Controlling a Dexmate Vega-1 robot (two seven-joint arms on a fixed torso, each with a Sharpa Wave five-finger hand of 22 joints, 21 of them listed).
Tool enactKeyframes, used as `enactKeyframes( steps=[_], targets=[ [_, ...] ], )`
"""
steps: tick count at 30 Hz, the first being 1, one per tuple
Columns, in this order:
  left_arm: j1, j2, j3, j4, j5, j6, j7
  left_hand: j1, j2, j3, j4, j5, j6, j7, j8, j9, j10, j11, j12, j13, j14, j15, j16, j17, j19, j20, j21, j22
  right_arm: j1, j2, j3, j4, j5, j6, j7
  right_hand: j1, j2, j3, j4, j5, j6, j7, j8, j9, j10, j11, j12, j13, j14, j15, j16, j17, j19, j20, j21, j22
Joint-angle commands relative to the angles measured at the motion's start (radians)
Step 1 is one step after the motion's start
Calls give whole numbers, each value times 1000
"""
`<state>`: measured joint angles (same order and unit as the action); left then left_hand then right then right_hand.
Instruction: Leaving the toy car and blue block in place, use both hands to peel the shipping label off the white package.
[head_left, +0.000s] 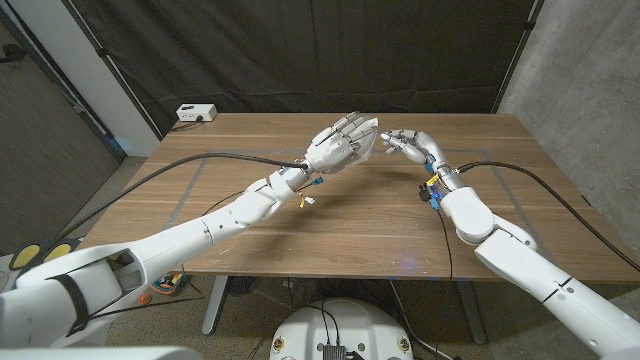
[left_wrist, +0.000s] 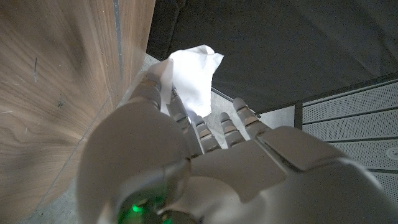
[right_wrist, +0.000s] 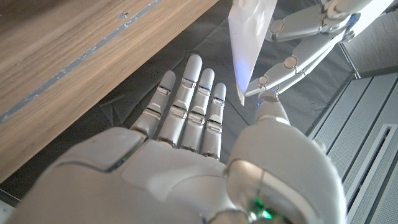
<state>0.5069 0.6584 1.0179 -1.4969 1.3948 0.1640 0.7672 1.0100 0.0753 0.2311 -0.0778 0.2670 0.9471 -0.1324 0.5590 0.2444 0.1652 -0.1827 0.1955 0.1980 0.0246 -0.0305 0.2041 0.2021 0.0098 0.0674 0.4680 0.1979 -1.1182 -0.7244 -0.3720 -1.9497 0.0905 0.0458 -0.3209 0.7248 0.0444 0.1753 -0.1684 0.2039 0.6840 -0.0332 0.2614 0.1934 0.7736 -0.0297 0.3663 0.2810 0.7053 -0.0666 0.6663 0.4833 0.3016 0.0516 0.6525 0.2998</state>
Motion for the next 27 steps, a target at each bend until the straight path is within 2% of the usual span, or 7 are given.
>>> enactKeyframes(
  steps=[1,6,10,14,16,19,27],
  targets=[
    [-27,-10,16,24,-23,-27,55,11,2,-6,2,12,94,-85,11,4,-5,-10,1,3,-13,-20,-4,2,-7,6,-2,4,23,-9,-35,-81,-89,-177,-32,31,-1,4,-4,12,18,-1,3,4,18,-4,7,7,14,-88,31,23,16,9,16,10],
    [-36,-8,22,27,-31,-53,83,11,2,-9,3,14,96,-85,12,5,-9,-18,1,3,-13,-23,-3,3,-7,8,-2,4,37,0,-49,-84,-108,-209,-48,50,-3,3,-1,13,32,2,2,4,24,-6,8,12,20,-96,60,45,24,8,30,19],
    [-38,-2,25,22,-35,-66,82,11,1,-11,3,16,99,-85,14,5,-7,-25,3,3,-11,-26,-2,3,-6,8,-2,4,43,22,-58,-63,-123,-183,-82,95,6,9,2,16,89,-3,12,5,84,-16,28,22,55,-111,121,71,48,-4,65,39],
    [-42,1,25,24,-41,-78,71,12,0,-14,3,18,101,-86,14,5,0,-27,7,4,-7,-31,0,3,-4,6,-1,4,45,49,-63,-30,-138,-125,-122,204,43,32,0,7,228,-23,44,9,242,-45,88,53,125,-147,227,97,78,-32,141,85],
    [-45,-1,25,30,-46,-86,71,12,0,-15,3,18,102,-86,15,5,3,-27,9,4,-6,-31,1,4,-4,6,-1,4,49,57,-63,-14,-136,-96,-126,276,67,49,-3,-2,323,-38,73,14,335,-70,130,82,166,-151,279,103,84,-46,184,104],
    [-50,-5,27,41,-47,-90,76,12,-1,-16,3,19,103,-86,15,5,7,-28,11,4,-3,-34,2,4,-3,4,-1,4,57,61,-62,2,-131,-69,-119,335,73,59,-8,-8,401,-39,103,22,395,-79,164,115,191,-155,316,108,85,-57,216,111],
    [-63,-23,28,75,-70,-99,97,14,-2,-21,3,21,108,-86,17,5,16,-30,15,4,11,-45,8,4,4,-4,2,3,81,68,-65,49,-117,-10,-88,391,82,69,-6,-12,431,-18,123,42,429,-67,196,152,199,-155,349,128,74,-69,248,120]
  ],
)
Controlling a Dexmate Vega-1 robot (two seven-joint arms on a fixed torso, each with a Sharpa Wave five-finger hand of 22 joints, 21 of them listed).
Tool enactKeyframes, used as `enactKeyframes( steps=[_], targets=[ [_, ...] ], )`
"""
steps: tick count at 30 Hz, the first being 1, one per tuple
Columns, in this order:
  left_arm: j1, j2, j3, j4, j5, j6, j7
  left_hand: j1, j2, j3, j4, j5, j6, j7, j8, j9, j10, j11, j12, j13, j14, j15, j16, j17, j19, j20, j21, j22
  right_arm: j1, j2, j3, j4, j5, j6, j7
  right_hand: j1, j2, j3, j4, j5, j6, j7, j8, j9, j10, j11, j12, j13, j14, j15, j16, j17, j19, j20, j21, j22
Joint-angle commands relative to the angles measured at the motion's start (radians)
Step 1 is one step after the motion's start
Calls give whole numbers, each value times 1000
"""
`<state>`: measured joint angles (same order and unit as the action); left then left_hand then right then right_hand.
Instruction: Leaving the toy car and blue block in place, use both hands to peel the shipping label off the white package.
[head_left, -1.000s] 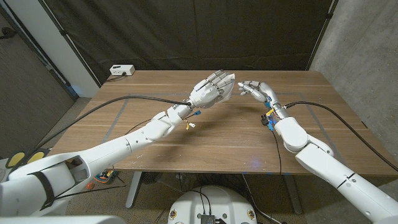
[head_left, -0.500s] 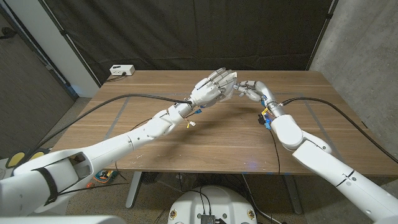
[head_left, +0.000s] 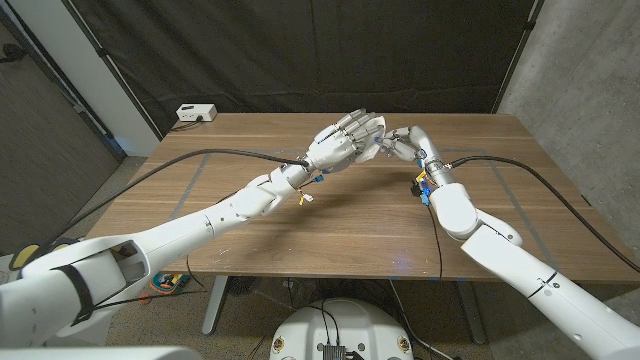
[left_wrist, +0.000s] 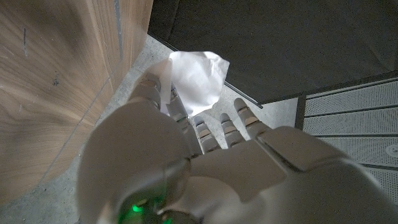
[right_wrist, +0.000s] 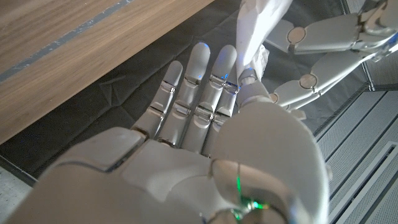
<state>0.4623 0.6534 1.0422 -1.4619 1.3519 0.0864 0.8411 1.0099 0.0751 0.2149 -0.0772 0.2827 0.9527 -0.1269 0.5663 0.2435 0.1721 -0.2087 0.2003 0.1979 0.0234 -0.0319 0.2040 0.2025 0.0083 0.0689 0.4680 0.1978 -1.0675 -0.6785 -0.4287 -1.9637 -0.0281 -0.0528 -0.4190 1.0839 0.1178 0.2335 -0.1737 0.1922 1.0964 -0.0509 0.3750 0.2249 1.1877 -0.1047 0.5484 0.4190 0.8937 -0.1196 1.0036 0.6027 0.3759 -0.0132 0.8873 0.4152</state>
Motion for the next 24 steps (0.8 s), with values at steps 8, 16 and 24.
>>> enactKeyframes(
  steps=[8,16,24],
  targets=[
    [-19,-18,-14,46,-126,-79,0,-56,-87,-98,20,-8,-200,-93,-129,-18,-14,-2,4,6,18,-62,-1,1,17,-28,1,-2,50,36,-10,105,11,122,23,55,7,17,1,-5,31,24,22,24,29,27,34,40,15,-100,25,29,-8,-2,35,12],
    [1,9,-83,21,-355,-248,-107,-242,-110,-208,119,27,-462,-92,-262,-32,-78,40,-2,8,-28,-13,-12,1,-39,12,-23,4,66,63,-7,167,32,167,18,70,-9,24,1,-3,43,41,33,35,43,43,60,70,40,-95,29,48,-15,3,61,19],
    [46,7,-185,44,-655,-477,-197,-317,-77,-235,170,41,-587,-92,-325,-36,-111,76,-1,10,-54,10,-11,3,-74,39,-35,8,98,91,-1,296,115,322,71,69,-21,31,6,7,47,46,39,44,44,43,77,92,48,-92,19,57,-22,2,78,24]
  ],
)
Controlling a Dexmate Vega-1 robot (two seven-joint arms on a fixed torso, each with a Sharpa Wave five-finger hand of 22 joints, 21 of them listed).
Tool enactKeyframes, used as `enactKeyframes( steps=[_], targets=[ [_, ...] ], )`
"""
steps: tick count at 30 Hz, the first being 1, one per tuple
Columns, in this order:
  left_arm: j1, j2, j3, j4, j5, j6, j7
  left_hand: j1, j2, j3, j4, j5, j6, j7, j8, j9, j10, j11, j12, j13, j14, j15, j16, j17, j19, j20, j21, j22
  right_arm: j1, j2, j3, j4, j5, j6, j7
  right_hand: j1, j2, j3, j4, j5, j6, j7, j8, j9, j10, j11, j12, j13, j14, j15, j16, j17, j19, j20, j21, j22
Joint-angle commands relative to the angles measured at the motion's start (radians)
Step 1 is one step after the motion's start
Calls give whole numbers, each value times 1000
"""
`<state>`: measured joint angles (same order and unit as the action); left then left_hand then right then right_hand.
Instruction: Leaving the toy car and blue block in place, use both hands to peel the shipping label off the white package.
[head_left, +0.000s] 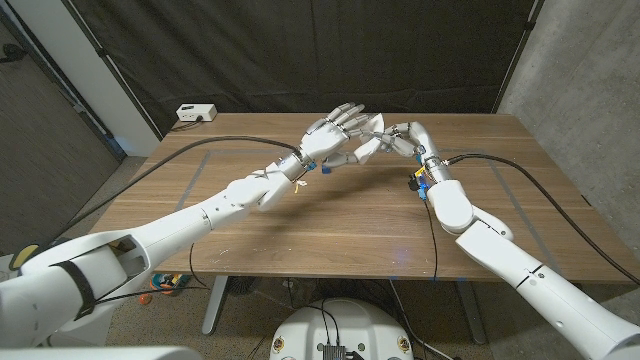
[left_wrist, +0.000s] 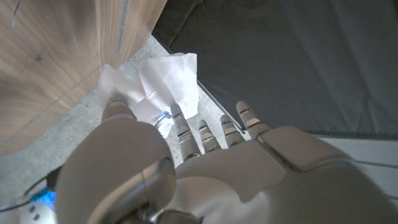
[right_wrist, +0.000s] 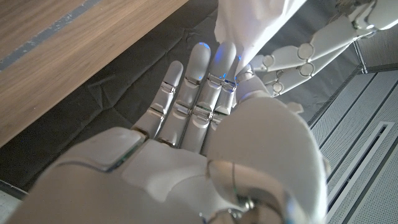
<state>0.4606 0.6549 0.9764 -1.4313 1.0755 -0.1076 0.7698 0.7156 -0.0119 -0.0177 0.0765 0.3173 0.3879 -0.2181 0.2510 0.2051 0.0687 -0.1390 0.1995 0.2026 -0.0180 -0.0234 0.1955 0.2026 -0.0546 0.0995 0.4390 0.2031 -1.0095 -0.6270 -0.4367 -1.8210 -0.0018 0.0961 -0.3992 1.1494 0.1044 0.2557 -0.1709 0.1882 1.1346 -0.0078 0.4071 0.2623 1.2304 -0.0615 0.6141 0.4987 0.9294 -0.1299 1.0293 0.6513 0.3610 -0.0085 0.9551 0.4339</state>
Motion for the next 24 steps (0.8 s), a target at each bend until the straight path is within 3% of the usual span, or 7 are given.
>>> enactKeyframes(
  steps=[1,5,15,20,24],
  targets=[
    [51,2,-126,14,-377,-287,-129,-24,12,-3,17,6,-24,-1,-10,3,-8,6,0,5,-13,2,-2,3,-12,9,-6,3,40,40,7,155,89,177,53,4,-9,10,3,13,7,3,7,8,1,0,14,16,13,-82,-9,10,-9,-3,13,6],
    [86,-19,-183,36,-518,-366,-172,-27,18,-3,21,7,-27,-2,-12,3,-6,10,2,5,-10,3,0,3,-12,11,-6,3,47,65,14,218,125,252,63,4,-14,13,4,19,8,4,10,13,0,-1,20,26,11,-82,-14,15,-12,-3,22,8],
    [156,-83,-281,88,-705,-462,-242,-26,29,0,22,9,-24,-2,-12,3,8,11,9,6,-7,4,2,3,-9,8,-4,4,17,103,39,259,111,353,2,2,-23,19,7,29,9,7,14,21,-4,0,33,47,15,-82,-19,28,-20,-6,39,13],
    [186,-119,-321,117,-854,-527,-318,-19,35,2,20,10,-16,-2,-9,4,15,15,13,6,-1,7,5,3,1,5,0,4,22,110,45,313,202,450,87,1,-27,22,8,34,8,4,16,25,-6,-1,38,57,12,-84,-21,36,-24,-8,47,14],
    [204,-139,-350,135,-1054,-574,-460,0,44,10,10,11,-7,-2,-5,4,26,15,17,7,1,7,5,2,10,3,3,4,37,116,43,379,306,535,200,-2,-27,25,11,38,7,6,17,28,-8,-1,42,65,11,-84,-23,41,-27,-9,54,16]
  ],
)
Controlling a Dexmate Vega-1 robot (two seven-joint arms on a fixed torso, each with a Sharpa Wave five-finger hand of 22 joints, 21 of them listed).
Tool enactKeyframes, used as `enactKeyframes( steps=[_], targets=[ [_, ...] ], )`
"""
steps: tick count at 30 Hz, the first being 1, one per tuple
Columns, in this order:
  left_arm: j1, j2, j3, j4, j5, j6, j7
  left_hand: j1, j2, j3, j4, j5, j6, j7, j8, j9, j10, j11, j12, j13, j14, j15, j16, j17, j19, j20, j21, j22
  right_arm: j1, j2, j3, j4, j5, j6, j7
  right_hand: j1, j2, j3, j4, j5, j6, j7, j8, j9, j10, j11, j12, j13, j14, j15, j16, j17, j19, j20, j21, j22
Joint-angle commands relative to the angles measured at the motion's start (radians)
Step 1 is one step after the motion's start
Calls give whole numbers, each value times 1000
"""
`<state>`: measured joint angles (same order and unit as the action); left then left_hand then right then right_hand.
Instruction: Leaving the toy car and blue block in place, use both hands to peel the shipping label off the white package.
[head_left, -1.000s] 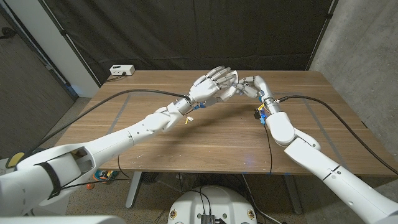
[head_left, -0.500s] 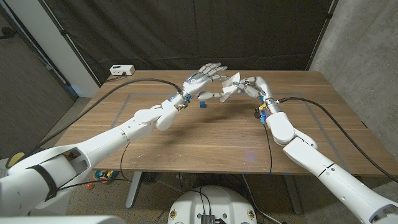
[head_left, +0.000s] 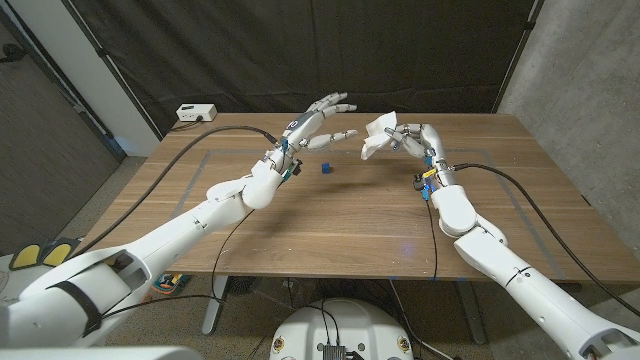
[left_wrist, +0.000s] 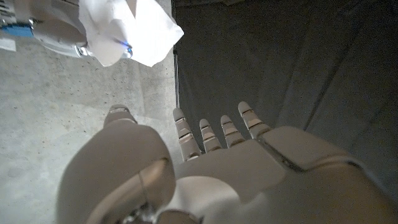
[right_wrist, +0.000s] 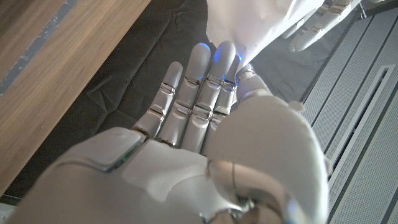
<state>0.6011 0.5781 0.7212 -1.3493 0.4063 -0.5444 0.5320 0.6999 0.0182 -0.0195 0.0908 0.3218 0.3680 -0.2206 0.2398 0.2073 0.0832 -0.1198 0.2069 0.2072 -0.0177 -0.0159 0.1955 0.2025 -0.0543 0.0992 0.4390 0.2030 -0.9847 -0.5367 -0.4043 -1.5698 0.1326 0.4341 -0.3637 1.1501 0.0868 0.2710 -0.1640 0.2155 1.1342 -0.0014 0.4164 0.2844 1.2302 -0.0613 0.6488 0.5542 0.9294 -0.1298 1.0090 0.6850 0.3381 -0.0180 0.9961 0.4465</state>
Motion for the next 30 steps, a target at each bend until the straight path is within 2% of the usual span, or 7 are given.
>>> enactKeyframes(
  steps=[1,11,16,19,21,24,30],
  targets=[
    [67,-67,-102,56,-430,-143,-257,27,18,17,-10,7,14,0,6,2,13,-4,10,2,0,-1,5,1,9,4,3,4,18,29,9,146,204,218,200,-3,-10,10,4,12,7,-1,8,7,-9,-1,8,11,10,-85,-3,9,-5,1,14,4],
    [99,-97,-160,78,-690,-120,-483,121,40,55,-65,-3,39,1,19,6,21,1,14,5,-6,8,2,-2,8,9,5,5,72,83,1,307,499,354,542,-4,-14,18,5,22,5,-2,11,14,-11,-3,18,30,8,-86,-10,21,-11,0,30,6],
    [87,-105,-167,120,-812,-78,-631,169,67,84,-91,-19,87,51,42,11,18,15,13,9,-18,21,2,2,-7,14,3,9,97,108,6,360,626,372,715,-8,-17,21,7,26,5,-4,12,18,-12,-1,22,39,6,-84,-13,27,-14,1,38,7],
    [80,-111,-172,132,-879,-35,-706,208,75,106,-122,-50,211,78,98,18,44,27,23,12,-15,28,8,5,-9,19,7,12,120,118,10,395,708,361,852,-11,-17,22,8,29,4,-4,13,20,-11,-4,25,43,6,-84,-14,30,-15,1,42,8],
    [72,-116,-175,142,-918,-14,-759,224,74,117,-139,-75,306,124,135,16,72,23,31,13,-10,28,13,6,-4,20,14,13,133,125,14,413,736,354,914,-11,-18,25,9,32,2,-4,14,22,-14,-4,26,49,8,-84,-15,34,-18,2,46,8],
    [59,-128,-178,158,-953,4,-817,244,70,127,-158,-93,397,161,164,7,107,6,39,13,10,23,20,6,7,17,22,13,147,139,22,435,773,339,989,-12,-20,27,8,35,2,-4,15,24,-16,-5,28,55,8,-84,-17,38,-19,1,51,8],
    [10,-150,-168,210,-985,16,-945,272,66,140,-181,-103,452,150,177,-1,134,-11,44,11,22,9,23,5,26,11,31,11,175,175,40,482,841,310,1142,-17,-21,31,10,40,3,-5,17,29,-18,-7,32,64,11,-84,-19,45,-23,3,60,9]
  ],
)
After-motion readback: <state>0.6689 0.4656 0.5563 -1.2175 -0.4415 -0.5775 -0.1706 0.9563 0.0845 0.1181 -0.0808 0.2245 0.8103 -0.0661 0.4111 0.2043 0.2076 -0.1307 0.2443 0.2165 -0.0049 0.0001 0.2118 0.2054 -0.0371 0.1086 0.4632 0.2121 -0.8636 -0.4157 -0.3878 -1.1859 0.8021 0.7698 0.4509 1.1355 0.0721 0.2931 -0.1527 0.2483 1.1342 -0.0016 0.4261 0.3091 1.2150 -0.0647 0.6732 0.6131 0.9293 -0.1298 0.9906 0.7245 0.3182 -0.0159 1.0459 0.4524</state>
